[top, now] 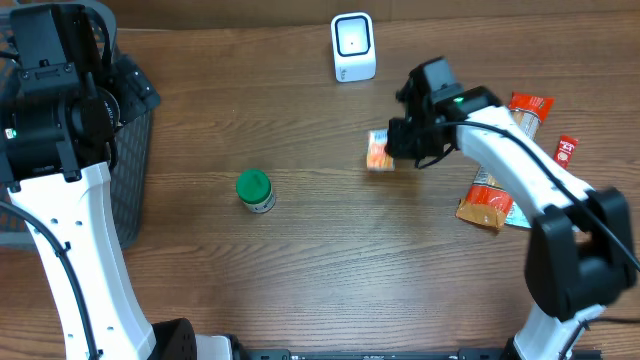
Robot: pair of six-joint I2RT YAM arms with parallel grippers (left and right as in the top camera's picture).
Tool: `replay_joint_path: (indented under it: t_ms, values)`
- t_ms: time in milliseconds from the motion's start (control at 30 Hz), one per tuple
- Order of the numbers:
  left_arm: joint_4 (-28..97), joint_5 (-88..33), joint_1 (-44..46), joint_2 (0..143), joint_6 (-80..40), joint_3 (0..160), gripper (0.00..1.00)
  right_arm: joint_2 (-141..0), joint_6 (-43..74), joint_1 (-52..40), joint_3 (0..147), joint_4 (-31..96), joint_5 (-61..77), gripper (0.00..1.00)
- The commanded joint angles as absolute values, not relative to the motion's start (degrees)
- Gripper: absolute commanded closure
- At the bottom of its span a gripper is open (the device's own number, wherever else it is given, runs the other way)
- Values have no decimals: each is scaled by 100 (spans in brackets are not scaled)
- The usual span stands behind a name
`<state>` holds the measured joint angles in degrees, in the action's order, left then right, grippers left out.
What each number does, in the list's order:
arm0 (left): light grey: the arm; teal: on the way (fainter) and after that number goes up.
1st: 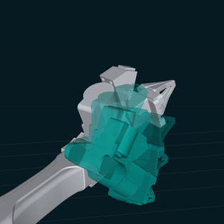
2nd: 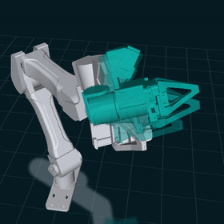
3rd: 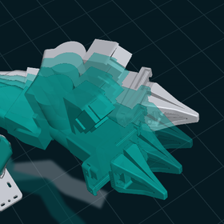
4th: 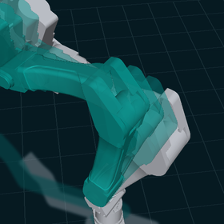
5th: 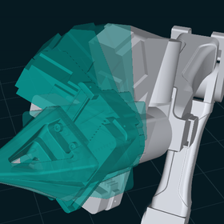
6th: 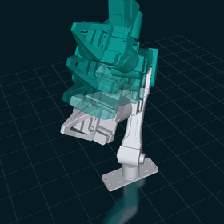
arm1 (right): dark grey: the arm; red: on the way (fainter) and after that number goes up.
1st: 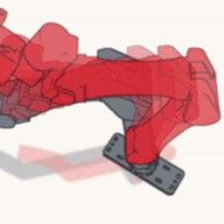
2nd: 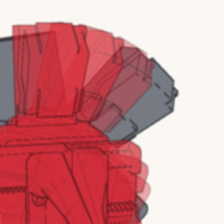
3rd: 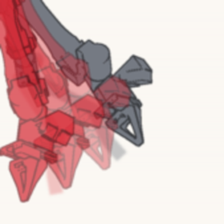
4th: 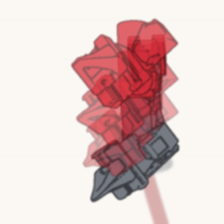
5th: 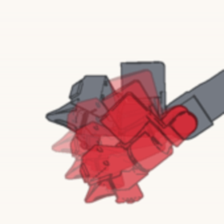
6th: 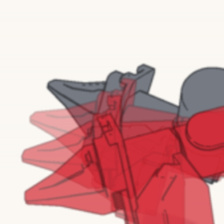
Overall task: Scan the item barcode
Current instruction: 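Lift the Kleenex pack and hold it in front of the scanner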
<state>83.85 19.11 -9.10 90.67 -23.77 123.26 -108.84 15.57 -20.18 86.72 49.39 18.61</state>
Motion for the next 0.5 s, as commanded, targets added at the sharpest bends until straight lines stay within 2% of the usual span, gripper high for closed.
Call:
replay_joint_path:
  t_ms: [0,333,467]
  values:
    - [8379,1984,-934,9107,-2329,12387,0,-10641,1385,-1839,9174,5168,1811,97]
    - [8379,1984,-934,9107,-2329,12387,0,-10750,1675,-1457,12556,6510,1448,97]
    - [8379,1984,-934,9107,-2329,12387,1,-10807,1669,-1621,13135,6578,685,97]
